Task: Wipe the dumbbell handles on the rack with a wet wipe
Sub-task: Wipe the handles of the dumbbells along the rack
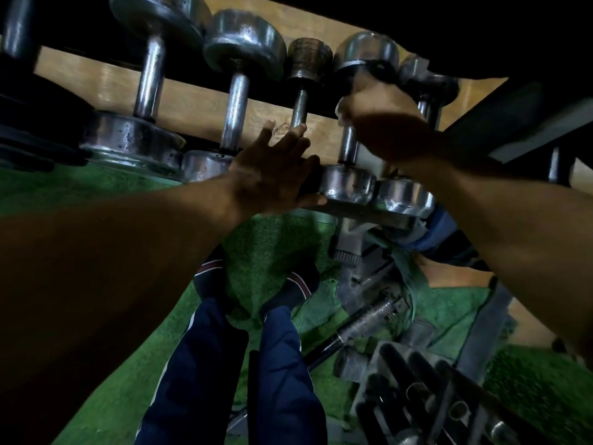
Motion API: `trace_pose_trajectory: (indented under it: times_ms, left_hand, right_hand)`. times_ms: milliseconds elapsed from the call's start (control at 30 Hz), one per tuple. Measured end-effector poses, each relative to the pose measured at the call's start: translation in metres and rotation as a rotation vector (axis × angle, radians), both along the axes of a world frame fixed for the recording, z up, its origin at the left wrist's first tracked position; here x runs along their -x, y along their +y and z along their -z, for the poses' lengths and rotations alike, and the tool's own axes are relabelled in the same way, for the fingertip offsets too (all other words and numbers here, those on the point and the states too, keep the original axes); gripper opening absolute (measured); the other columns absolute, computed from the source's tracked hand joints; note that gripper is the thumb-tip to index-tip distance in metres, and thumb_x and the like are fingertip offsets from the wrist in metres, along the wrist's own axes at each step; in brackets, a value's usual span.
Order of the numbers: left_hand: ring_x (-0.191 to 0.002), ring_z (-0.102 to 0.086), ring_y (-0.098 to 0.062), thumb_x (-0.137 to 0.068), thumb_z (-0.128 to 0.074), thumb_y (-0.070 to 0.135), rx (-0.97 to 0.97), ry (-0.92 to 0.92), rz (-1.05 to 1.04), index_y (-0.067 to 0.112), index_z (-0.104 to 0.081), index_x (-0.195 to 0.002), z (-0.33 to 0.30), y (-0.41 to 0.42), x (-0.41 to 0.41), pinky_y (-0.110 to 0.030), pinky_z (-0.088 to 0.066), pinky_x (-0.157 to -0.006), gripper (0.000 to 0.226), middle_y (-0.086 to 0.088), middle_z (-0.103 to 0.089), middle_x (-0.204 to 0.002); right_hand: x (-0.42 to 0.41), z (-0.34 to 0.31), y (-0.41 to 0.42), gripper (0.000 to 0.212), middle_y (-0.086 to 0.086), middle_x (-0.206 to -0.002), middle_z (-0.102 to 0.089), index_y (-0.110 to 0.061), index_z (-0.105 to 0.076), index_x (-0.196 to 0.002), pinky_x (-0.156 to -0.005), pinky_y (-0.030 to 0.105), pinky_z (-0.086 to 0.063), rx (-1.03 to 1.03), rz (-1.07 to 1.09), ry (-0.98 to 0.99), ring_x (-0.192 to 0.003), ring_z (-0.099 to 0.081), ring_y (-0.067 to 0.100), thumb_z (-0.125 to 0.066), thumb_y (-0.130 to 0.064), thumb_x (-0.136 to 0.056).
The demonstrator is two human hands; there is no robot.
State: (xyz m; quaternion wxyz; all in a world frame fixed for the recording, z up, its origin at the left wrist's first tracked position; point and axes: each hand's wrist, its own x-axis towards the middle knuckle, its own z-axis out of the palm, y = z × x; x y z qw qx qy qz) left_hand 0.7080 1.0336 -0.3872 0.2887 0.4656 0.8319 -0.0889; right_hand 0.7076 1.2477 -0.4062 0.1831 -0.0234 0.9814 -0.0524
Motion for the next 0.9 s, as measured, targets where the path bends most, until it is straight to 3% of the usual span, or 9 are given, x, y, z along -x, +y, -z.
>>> trace_pose_trajectory:
  times_ms: [33, 100, 233, 367, 467, 533, 633, 733, 900]
  left_hand:
    - [-0.157, -0.006, -0.029, -0.079, 0.025, 0.08, 0.017, -0.013, 0.055, 0.019, -0.027, -0.158, 0.011, -0.001, 0.003, -0.058, -0.014, -0.123, 0.112, -0.012, -0.02, -0.167]
    - [-0.157, -0.004, -0.031, -0.081, 0.016, 0.082, 0.004, 0.05, 0.08, 0.02, -0.026, -0.158, 0.026, -0.004, 0.002, -0.063, -0.014, -0.121, 0.106, -0.014, -0.021, -0.167]
    - [-0.152, 0.001, -0.015, -0.098, -0.008, 0.07, -0.029, -0.111, -0.057, 0.032, -0.013, -0.155, -0.003, 0.002, -0.003, -0.027, -0.005, -0.123, 0.069, 0.01, -0.024, -0.157]
    - [-0.157, -0.001, -0.03, -0.083, 0.005, 0.08, -0.014, 0.055, 0.077, 0.021, -0.025, -0.158, 0.018, 0.002, 0.0, -0.063, -0.016, -0.121, 0.1, -0.013, -0.018, -0.168]
    - [-0.157, -0.002, -0.03, -0.083, 0.005, 0.081, -0.009, 0.064, 0.069, 0.02, -0.028, -0.156, 0.026, 0.002, 0.001, -0.063, -0.02, -0.119, 0.1, -0.014, -0.019, -0.167]
    - [-0.157, -0.003, -0.03, -0.086, 0.002, 0.082, -0.035, 0.08, 0.079, 0.02, -0.029, -0.155, 0.031, 0.002, -0.001, -0.064, -0.021, -0.118, 0.098, -0.013, -0.019, -0.166]
    - [-0.157, -0.004, -0.031, -0.088, -0.001, 0.082, -0.05, 0.089, 0.075, 0.02, -0.031, -0.153, 0.036, -0.001, 0.002, -0.063, -0.023, -0.117, 0.095, -0.014, -0.021, -0.166]
    - [-0.157, -0.004, -0.031, -0.087, 0.003, 0.082, -0.046, 0.091, 0.081, 0.019, -0.031, -0.153, 0.034, 0.0, 0.002, -0.063, -0.024, -0.117, 0.097, -0.015, -0.021, -0.165]
    - [-0.157, -0.005, -0.031, -0.084, 0.005, 0.083, -0.056, 0.094, 0.079, 0.02, -0.03, -0.154, 0.036, 0.0, 0.002, -0.063, -0.024, -0.117, 0.101, -0.013, -0.021, -0.166]
  right_hand:
    - [0.003, 0.006, 0.003, 0.025, 0.012, -0.097, -0.062, -0.007, -0.059, -0.114, -0.07, 0.033, -0.046, -0.028, 0.03, 0.036, -0.085, -0.062, 0.026, -0.041, -0.021, -0.103]
    - [0.002, 0.01, 0.004, 0.032, 0.018, -0.102, -0.063, -0.003, -0.061, -0.116, -0.082, 0.039, -0.05, -0.059, 0.048, 0.11, -0.094, -0.064, 0.032, -0.035, -0.018, -0.105]
    - [-0.014, 0.0, -0.007, 0.03, 0.019, -0.113, -0.063, -0.005, -0.065, -0.117, -0.088, 0.037, -0.047, 0.017, 0.121, 0.232, -0.104, -0.061, 0.031, -0.041, -0.017, -0.104]
    - [-0.032, -0.004, -0.014, 0.024, 0.021, -0.091, -0.069, -0.006, -0.076, -0.1, -0.066, 0.033, -0.052, 0.067, 0.232, 0.428, -0.078, -0.068, 0.037, -0.055, -0.016, -0.095]
    - [-0.036, -0.001, -0.014, 0.028, 0.024, -0.103, -0.069, -0.004, -0.073, -0.105, -0.082, 0.039, -0.048, 0.148, 0.352, 0.345, -0.095, -0.065, 0.04, -0.051, -0.015, -0.092]
    - [-0.029, 0.0, -0.011, 0.027, 0.018, -0.119, -0.066, -0.007, -0.068, -0.118, -0.089, 0.023, -0.04, 0.179, 0.524, 0.278, -0.113, -0.059, 0.034, -0.054, -0.018, -0.097]
    - [-0.005, 0.004, 0.0, 0.023, 0.002, -0.113, -0.066, -0.012, -0.07, -0.115, -0.067, -0.003, -0.037, 0.246, 0.733, 0.236, -0.1, -0.064, 0.016, -0.061, -0.023, -0.097]
    - [0.007, 0.003, 0.005, 0.018, 0.013, -0.095, -0.074, -0.007, -0.072, -0.099, -0.08, 0.028, -0.059, 0.366, 0.759, 0.151, -0.086, -0.072, 0.021, -0.065, -0.021, -0.092]
    - [-0.016, 0.007, 0.007, 0.012, 0.012, -0.076, -0.073, -0.008, -0.067, -0.082, -0.069, 0.042, -0.063, 0.469, 0.827, -0.028, -0.071, -0.075, 0.021, -0.071, -0.019, -0.084]
